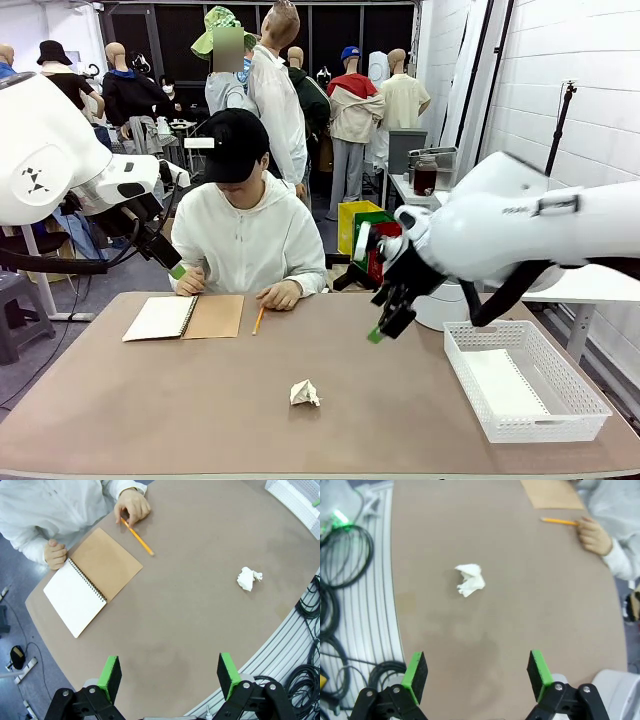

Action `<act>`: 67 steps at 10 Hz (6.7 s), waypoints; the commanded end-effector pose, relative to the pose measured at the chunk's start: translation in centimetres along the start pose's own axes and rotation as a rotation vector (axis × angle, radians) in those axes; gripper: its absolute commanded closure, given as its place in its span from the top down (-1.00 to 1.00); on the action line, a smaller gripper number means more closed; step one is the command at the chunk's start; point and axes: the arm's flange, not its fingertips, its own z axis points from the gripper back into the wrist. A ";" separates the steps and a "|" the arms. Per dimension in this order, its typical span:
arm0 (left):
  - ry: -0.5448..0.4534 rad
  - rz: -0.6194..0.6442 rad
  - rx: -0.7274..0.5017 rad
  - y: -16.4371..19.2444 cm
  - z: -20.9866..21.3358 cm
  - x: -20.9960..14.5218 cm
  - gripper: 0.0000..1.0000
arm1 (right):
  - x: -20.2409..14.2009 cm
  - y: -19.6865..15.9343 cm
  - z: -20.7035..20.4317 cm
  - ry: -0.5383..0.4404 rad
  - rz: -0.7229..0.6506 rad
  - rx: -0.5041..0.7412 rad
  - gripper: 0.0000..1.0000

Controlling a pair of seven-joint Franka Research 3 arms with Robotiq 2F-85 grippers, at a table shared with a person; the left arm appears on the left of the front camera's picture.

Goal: Sort the paper based on its condition.
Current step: If a person hands you a paper, place it in the Organizing basket , and if it's crumpled, put it in the Trash can.

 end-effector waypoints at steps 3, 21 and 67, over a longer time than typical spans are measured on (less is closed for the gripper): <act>-0.006 -0.006 -0.018 0.1 0.1 0.0 1.00 | -1.5 2.9 -5.6 0.135 0.079 -0.016 1.00; -0.006 -0.006 -0.018 0.1 0.1 0.0 1.00 | 5.6 -3.3 -13.5 0.190 0.143 0.241 1.00; -0.006 -0.006 -0.018 0.1 0.1 0.0 1.00 | -1.7 -13.2 -3.7 0.564 -0.174 0.042 -0.72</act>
